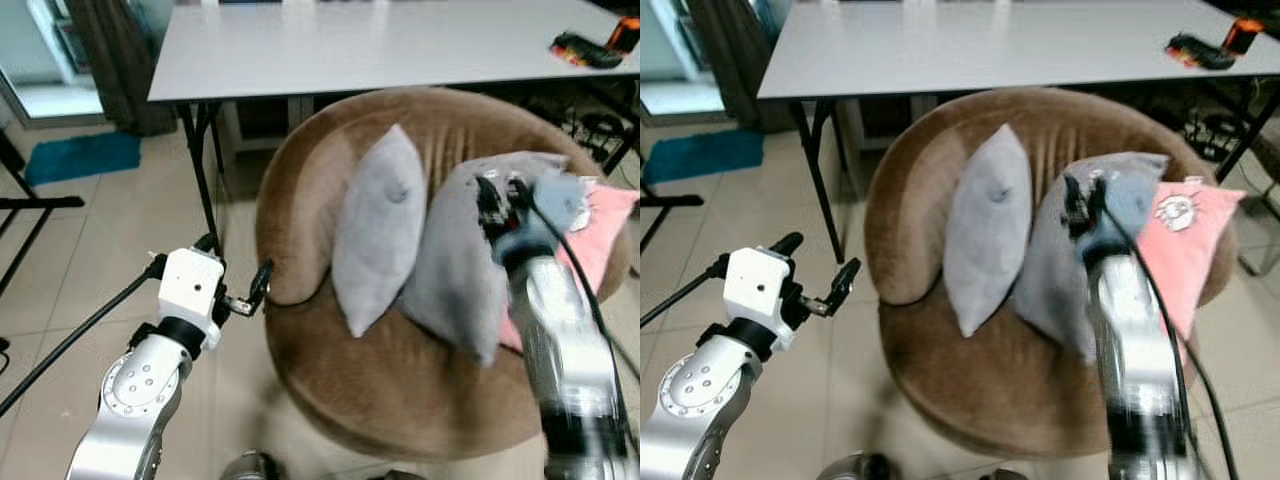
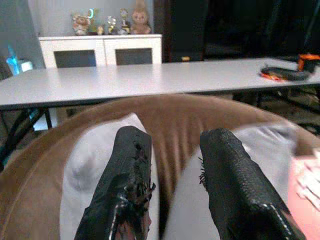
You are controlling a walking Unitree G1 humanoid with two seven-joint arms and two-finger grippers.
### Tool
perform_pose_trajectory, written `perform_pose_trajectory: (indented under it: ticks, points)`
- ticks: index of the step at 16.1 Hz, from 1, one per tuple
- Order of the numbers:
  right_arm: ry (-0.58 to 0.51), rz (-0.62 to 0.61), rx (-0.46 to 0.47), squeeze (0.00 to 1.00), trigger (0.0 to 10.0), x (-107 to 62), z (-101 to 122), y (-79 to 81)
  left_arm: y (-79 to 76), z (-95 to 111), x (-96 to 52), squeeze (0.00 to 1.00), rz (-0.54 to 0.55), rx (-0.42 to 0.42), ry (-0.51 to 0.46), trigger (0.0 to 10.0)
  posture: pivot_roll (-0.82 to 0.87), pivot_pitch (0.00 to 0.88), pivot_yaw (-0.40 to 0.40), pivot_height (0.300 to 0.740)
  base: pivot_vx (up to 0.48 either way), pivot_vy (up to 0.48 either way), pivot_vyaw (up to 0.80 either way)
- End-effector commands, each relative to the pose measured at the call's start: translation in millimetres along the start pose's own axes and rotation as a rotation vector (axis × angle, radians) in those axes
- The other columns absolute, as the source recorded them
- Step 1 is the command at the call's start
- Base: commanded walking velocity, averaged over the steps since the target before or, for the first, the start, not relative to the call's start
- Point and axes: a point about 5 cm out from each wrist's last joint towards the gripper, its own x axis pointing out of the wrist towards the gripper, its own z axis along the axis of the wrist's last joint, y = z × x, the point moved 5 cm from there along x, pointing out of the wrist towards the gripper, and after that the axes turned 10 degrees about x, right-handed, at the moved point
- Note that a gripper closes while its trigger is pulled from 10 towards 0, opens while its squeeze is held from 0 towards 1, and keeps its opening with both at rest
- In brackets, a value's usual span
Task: Move the pillow to the sofa from floor
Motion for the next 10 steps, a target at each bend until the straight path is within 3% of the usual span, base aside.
perform_pose_trajectory:
  ticks: [1,4,5,8,10]
  points:
    - [0.022,-0.014,-0.024,0.00,10.0,-14.0,-0.8,-0.9,1.5,2.2,-0.6,0.00,0.015,0.012,-0.007,10.0,-0.05,0.083,0.030,0.740,0.000,-0.480,0.00]
    - [0.116,-0.007,-0.161,0.00,10.0,-44.9,-18.6,6.0,6.5,-1.6,-1.7,0.00,0.038,0.020,0.003,10.0,-0.06,0.078,0.040,0.740,0.000,-0.480,0.00]
    - [0.122,0.002,-0.163,0.00,10.0,-49.2,-19.5,9.0,8.4,-2.3,-1.4,0.00,0.043,0.022,0.004,10.0,-0.06,0.071,0.046,0.740,0.000,-0.480,0.00]
    - [0.143,-0.006,-0.084,0.00,10.0,-45.5,-21.1,10.0,13.1,-4.9,2.7,0.00,0.055,0.027,0.007,10.0,-0.07,0.062,0.055,0.740,0.000,-0.480,0.00]
    - [0.154,-0.007,-0.093,0.00,10.0,-41.3,-21.6,10.2,12.5,-3.5,5.8,0.00,0.054,0.028,0.001,10.0,-0.07,0.055,0.059,0.740,0.000,-0.480,0.00]
